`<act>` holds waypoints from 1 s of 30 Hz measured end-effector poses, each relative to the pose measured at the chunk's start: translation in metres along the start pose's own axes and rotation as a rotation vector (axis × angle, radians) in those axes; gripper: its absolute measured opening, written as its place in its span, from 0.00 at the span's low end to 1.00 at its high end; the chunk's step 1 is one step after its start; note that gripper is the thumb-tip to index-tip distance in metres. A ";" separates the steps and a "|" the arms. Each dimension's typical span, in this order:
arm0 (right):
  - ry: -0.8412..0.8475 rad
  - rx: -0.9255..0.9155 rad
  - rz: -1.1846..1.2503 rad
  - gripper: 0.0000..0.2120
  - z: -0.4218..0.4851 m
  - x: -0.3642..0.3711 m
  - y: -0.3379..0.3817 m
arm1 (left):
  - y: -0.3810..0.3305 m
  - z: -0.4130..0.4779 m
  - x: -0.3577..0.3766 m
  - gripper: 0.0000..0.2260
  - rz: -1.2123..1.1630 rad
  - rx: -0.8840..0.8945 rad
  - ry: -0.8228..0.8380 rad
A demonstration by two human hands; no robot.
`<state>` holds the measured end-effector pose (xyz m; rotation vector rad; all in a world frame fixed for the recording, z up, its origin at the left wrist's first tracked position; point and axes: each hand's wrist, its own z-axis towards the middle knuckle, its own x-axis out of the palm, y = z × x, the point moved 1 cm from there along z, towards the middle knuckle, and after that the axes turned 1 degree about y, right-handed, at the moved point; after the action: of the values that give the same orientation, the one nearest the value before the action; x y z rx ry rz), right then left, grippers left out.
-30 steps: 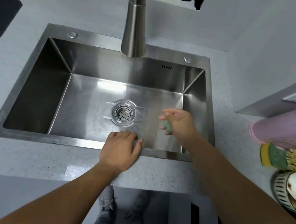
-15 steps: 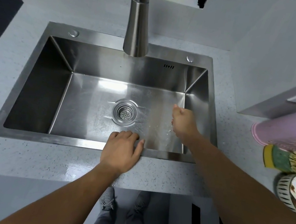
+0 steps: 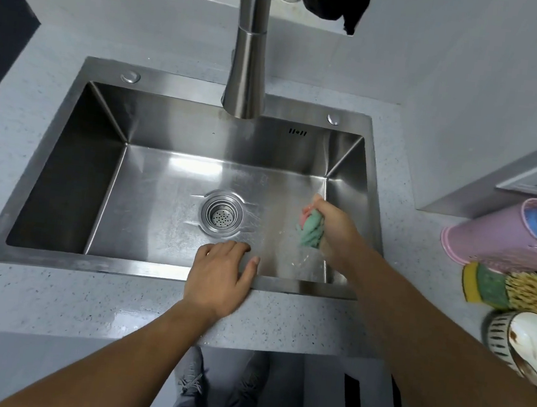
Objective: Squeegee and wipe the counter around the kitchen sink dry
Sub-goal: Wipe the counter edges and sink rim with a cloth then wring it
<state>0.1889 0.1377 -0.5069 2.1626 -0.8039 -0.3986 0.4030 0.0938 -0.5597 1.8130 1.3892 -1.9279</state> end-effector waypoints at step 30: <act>-0.122 -0.299 -0.086 0.21 -0.160 -0.087 0.044 | -0.173 0.056 -0.095 0.34 -1.215 -0.322 0.551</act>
<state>0.1871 0.2633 -0.3680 1.9111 -0.6711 -0.6574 0.2737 0.1083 -0.4007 1.4556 3.2831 -1.2829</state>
